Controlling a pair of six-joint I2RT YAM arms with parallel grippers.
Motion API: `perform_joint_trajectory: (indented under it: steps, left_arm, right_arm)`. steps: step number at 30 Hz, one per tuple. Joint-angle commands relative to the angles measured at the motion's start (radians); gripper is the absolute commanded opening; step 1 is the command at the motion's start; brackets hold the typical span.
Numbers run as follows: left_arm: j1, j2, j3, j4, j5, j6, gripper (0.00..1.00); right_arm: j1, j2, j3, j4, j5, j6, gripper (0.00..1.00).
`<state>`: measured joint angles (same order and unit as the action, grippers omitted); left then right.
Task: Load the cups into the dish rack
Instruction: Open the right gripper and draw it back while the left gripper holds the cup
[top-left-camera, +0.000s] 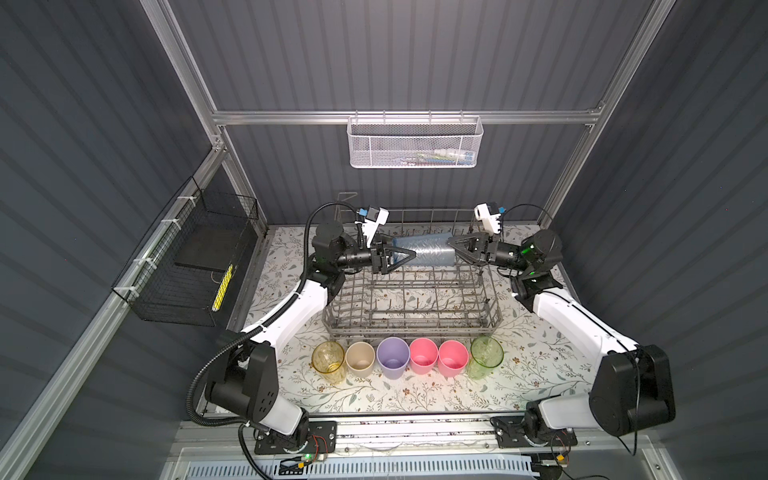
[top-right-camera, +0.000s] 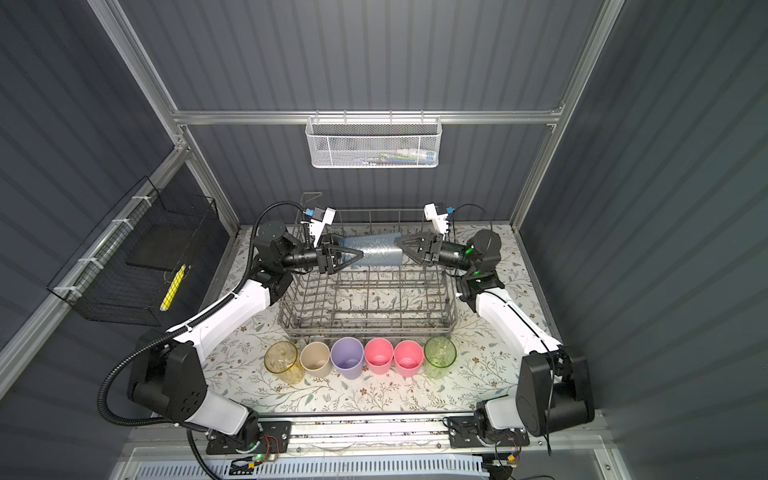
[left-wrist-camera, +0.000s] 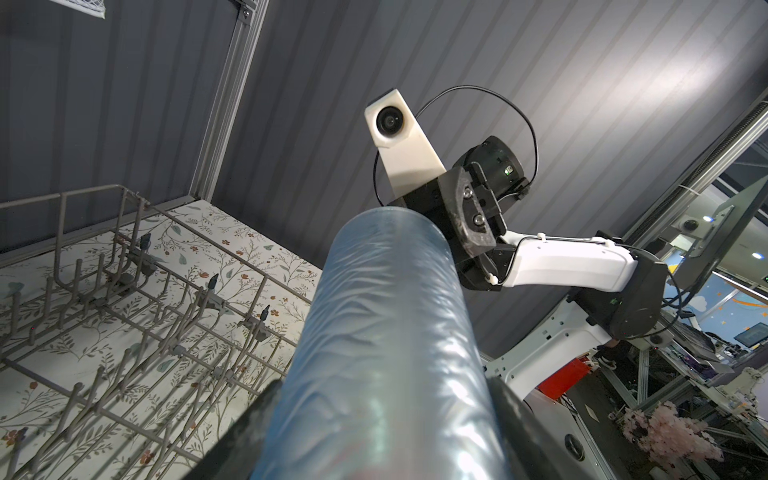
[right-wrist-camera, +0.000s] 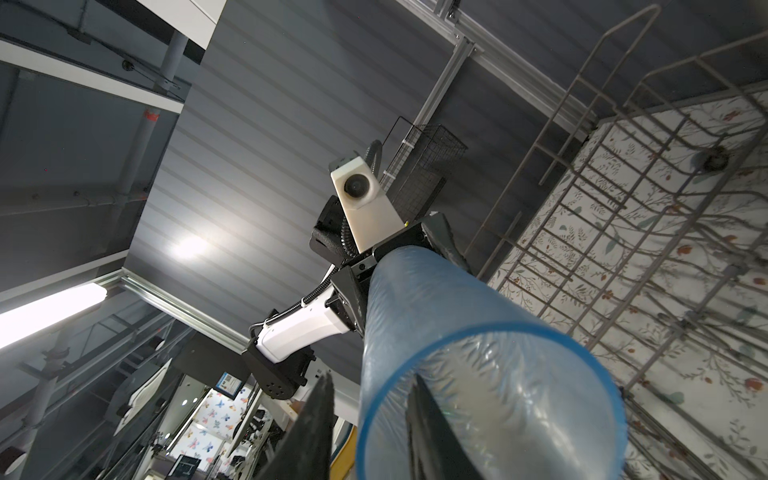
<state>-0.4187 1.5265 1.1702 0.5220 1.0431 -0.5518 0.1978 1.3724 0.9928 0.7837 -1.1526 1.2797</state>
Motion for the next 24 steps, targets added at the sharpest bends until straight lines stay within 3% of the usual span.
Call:
perform_joint_trajectory:
  steps: [1, 8, 15, 20, 24]
  left_arm:
    - [-0.006, -0.043, -0.004, 0.057, -0.009, -0.008, 0.34]
    - [-0.006, -0.045, 0.015, 0.068, -0.024, -0.027, 0.34]
    - [-0.006, -0.017, 0.095, -0.11, -0.058, 0.064, 0.35]
    - [-0.02, 0.018, 0.182, -0.283, -0.103, 0.157, 0.35]
    - [-0.043, 0.052, 0.283, -0.432, -0.156, 0.247, 0.34]
  right_arm:
    - [-0.03, -0.065, 0.003, -0.174, 0.008, -0.142, 0.34]
    - [-0.103, -0.187, 0.036, -0.611, 0.107, -0.434, 0.36]
    - [-0.23, -0.303, 0.019, -0.855, 0.252, -0.517, 0.36]
    - [-0.25, -0.368, 0.074, -1.156, 0.53, -0.739, 0.37]
    - [-0.264, -0.389, 0.079, -1.253, 0.643, -0.81, 0.37]
